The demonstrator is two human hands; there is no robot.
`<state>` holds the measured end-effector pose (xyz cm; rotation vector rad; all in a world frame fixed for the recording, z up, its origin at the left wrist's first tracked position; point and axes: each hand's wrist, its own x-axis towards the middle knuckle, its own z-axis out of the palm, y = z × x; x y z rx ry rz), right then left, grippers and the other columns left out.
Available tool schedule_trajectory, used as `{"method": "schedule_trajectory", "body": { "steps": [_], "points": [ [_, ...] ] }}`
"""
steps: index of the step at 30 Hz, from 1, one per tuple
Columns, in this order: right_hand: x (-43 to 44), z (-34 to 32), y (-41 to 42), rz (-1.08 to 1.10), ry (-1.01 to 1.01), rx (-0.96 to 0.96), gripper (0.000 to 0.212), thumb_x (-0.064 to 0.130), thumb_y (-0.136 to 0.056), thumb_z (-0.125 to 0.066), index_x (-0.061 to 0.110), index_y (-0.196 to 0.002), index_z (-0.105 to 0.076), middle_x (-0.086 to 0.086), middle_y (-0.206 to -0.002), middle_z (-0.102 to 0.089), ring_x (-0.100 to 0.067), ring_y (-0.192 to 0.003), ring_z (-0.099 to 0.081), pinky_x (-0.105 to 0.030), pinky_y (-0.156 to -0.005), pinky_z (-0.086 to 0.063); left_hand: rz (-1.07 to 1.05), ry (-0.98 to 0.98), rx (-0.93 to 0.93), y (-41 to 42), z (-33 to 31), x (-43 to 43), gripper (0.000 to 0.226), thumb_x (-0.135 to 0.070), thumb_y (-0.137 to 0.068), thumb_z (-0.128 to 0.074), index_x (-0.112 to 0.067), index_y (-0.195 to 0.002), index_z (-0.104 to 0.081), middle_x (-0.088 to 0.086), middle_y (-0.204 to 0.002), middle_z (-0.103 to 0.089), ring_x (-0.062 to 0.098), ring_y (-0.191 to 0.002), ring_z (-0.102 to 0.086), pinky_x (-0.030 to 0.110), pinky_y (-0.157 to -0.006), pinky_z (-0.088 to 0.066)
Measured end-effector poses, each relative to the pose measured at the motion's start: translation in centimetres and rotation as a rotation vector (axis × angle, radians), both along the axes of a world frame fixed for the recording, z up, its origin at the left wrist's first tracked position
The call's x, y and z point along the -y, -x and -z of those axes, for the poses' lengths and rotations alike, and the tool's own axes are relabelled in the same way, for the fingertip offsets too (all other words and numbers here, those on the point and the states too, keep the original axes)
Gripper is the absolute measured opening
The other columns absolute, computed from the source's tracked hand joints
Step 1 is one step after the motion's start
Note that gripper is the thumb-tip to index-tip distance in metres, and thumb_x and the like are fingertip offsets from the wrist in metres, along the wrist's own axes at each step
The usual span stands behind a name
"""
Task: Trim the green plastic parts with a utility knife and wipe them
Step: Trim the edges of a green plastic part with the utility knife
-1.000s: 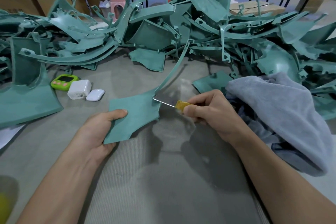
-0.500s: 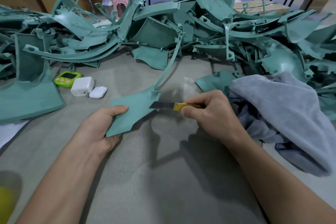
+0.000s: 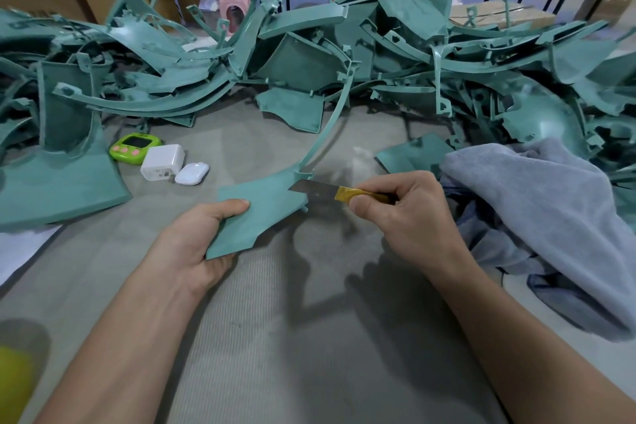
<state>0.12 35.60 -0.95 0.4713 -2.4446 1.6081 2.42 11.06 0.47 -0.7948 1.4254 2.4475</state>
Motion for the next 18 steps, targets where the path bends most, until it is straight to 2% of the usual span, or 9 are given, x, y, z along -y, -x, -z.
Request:
{"method": "schedule_trajectory", "body": {
  "steps": [2, 6, 9, 13, 16, 18],
  "points": [
    [0.18, 0.0, -0.13, 0.02, 0.013, -0.002, 0.02, 0.018, -0.088, -0.076, 0.029, -0.071, -0.078, 0.001, -0.052, -0.055, -0.011, -0.048, -0.042, -0.031, -0.046, -0.036, -0.002, 0.012, 0.001, 0.0, 0.06, 0.04, 0.013, -0.002, -0.099, -0.052, 0.001, -0.099, -0.065, 0.013, -0.076, -0.077, 0.019, -0.056, -0.074, 0.024, -0.043, -0.055],
    [-0.14, -0.4, 0.02, 0.056, 0.096, 0.019, 0.017, 0.015, -0.087, -0.076, 0.019, -0.07, -0.079, -0.015, -0.057, -0.055, -0.014, -0.049, -0.039, -0.032, -0.047, -0.033, 0.012, 0.038, -0.003, -0.09, 0.33, 0.04, 0.013, -0.003, -0.098, -0.053, 0.0, -0.1, -0.066, 0.012, -0.077, -0.077, 0.018, -0.056, -0.073, 0.025, -0.044, -0.056],
    [-0.05, -0.58, -0.28, -0.034, 0.057, 0.058, 0.012, 0.019, -0.083, -0.076, 0.024, -0.072, -0.08, -0.011, -0.058, -0.061, -0.024, -0.051, -0.044, -0.038, -0.049, -0.039, 0.012, 0.043, -0.026, -0.09, 0.58, 0.07, 0.014, -0.003, -0.098, -0.054, -0.001, -0.104, -0.066, 0.013, -0.084, -0.078, 0.02, -0.061, -0.075, 0.027, -0.049, -0.06],
    [0.0, -0.21, 0.1, 0.085, 0.025, 0.079, 0.018, 0.018, -0.084, -0.076, 0.024, -0.067, -0.078, 0.0, -0.05, -0.055, -0.009, -0.047, -0.042, -0.032, -0.048, -0.038, 0.017, 0.092, -0.065, 0.09, 0.79, -0.14, 0.015, -0.003, -0.097, -0.054, -0.002, -0.105, -0.067, 0.012, -0.086, -0.079, 0.02, -0.063, -0.075, 0.029, -0.051, -0.061],
    [-0.37, -0.52, 0.05, -0.005, 0.065, 0.101, 0.015, 0.019, -0.084, -0.076, 0.021, -0.07, -0.079, -0.008, -0.054, -0.056, -0.012, -0.051, -0.043, -0.035, -0.051, -0.038, 0.009, 0.105, -0.072, 0.13, 0.91, -0.14, 0.016, -0.002, -0.097, -0.055, -0.002, -0.105, -0.068, 0.013, -0.09, -0.079, 0.022, -0.066, -0.076, 0.032, -0.052, -0.062],
    [-0.2, -0.47, 0.02, -0.011, 0.032, 0.125, 0.011, 0.023, -0.083, -0.077, 0.023, -0.073, -0.08, -0.004, -0.056, -0.059, -0.013, -0.053, -0.045, -0.036, -0.052, -0.04, 0.002, 0.11, -0.078, 0.16, 0.98, -0.1, 0.016, -0.002, -0.096, -0.055, -0.002, -0.106, -0.068, 0.014, -0.092, -0.079, 0.023, -0.067, -0.076, 0.034, -0.054, -0.063]
  ]
}}
